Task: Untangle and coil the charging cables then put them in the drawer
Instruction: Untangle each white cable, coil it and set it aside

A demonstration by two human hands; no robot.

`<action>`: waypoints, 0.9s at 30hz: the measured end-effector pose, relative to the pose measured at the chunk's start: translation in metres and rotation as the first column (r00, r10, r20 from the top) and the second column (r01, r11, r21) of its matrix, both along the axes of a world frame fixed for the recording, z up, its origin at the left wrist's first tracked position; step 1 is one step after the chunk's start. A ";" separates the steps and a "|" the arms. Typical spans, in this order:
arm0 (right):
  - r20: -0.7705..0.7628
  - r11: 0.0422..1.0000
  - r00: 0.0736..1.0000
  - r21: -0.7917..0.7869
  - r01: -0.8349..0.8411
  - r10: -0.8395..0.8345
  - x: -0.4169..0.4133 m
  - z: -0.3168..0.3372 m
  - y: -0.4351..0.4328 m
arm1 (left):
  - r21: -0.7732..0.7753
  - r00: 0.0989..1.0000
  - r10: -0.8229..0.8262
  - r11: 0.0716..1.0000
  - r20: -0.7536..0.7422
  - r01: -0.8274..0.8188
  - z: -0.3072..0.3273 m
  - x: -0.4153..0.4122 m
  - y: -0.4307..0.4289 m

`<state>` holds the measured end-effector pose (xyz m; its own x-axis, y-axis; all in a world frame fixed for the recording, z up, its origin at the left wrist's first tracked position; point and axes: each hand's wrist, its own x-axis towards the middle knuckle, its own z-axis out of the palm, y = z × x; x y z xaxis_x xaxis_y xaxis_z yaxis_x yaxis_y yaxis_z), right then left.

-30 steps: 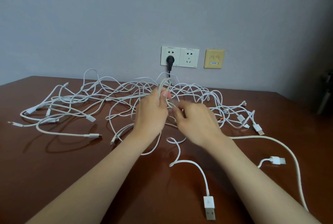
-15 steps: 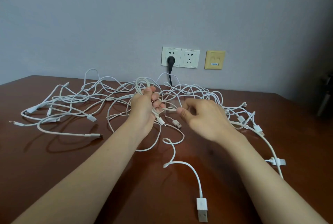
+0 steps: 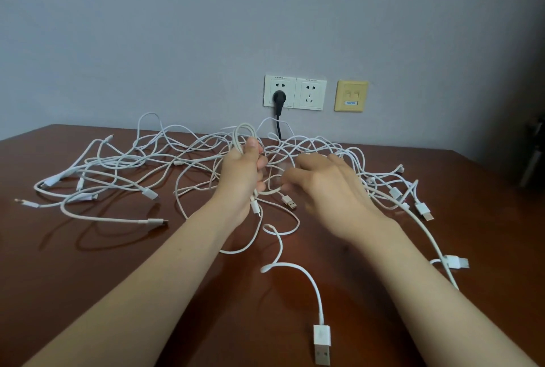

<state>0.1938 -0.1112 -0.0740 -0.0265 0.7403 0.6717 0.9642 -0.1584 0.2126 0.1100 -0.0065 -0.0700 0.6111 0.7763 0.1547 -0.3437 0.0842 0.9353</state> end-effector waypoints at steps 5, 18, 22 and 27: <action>-0.050 0.992 0.991 0.020 -0.121 0.122 -0.011 0.001 0.002 | 0.055 0.999 0.027 0.998 -0.027 -0.025 -0.004 -0.001 0.001; -0.438 0.975 0.878 0.010 0.221 -0.195 -0.009 0.016 -0.012 | 0.127 0.854 -0.366 0.890 -0.370 0.437 -0.004 -0.004 -0.012; -0.438 1.000 0.899 -0.017 0.004 -0.011 -0.007 0.012 -0.013 | 0.101 0.764 -0.521 0.798 -0.381 0.594 -0.002 -0.010 -0.010; -0.569 0.995 0.820 -0.036 -0.095 0.058 0.006 0.011 -0.013 | 0.141 0.747 -0.529 0.771 -0.404 0.622 -0.003 -0.014 -0.008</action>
<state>0.1993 -0.1243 -0.0633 0.2872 0.7908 0.5405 0.9257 -0.0842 -0.3687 0.0962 -0.0141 -0.0735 0.9755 0.2201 0.0020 0.0175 -0.0866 0.9961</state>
